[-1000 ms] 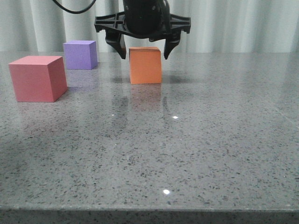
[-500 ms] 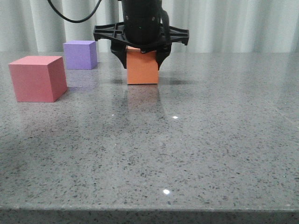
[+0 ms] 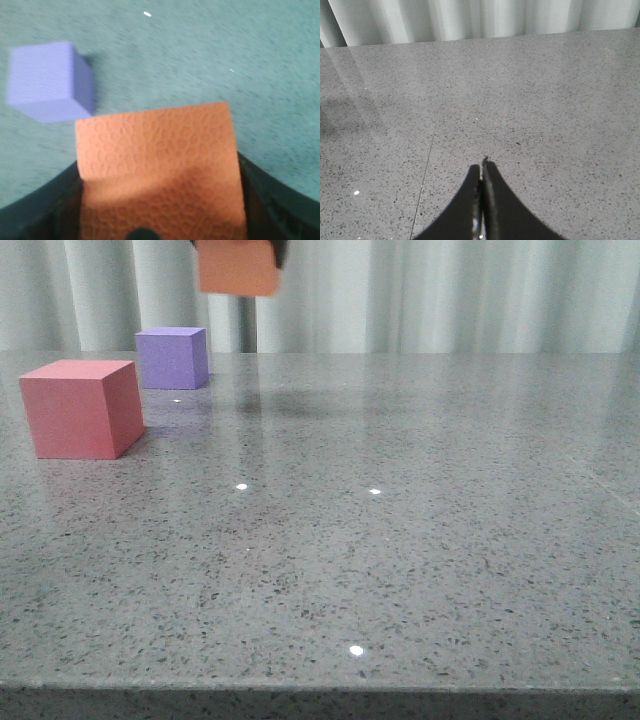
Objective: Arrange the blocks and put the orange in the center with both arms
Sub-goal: 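Lift the orange cube and carry it toward the purple cube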
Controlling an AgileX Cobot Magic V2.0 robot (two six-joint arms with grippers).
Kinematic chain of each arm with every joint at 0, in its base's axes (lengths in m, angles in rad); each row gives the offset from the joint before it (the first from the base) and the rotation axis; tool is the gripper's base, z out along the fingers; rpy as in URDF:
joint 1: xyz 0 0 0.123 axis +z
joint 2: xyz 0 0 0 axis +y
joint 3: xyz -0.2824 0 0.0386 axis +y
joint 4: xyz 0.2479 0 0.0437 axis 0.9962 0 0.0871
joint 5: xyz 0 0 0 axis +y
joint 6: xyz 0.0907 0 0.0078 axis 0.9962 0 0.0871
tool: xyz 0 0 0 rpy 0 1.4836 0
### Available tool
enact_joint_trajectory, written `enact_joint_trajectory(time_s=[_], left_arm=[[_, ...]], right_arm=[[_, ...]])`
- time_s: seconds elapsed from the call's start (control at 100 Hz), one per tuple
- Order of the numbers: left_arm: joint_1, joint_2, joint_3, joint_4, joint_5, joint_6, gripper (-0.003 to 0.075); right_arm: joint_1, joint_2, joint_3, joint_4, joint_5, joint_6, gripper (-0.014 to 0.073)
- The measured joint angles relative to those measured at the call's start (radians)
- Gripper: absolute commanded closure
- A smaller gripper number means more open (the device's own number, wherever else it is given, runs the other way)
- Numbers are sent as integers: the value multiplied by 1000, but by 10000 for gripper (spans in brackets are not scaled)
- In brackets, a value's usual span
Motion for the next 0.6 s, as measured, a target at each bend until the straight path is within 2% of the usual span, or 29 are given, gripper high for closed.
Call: enact_joint_trajectory(time_s=[0.24, 0.6], left_arm=[[110, -131, 158, -77, -65, 98, 441], [239, -206, 453, -84, -308, 105, 441]], right_arm=[[0, 0, 0, 0, 0, 0, 662], [0, 0, 0, 0, -2, 0, 662]])
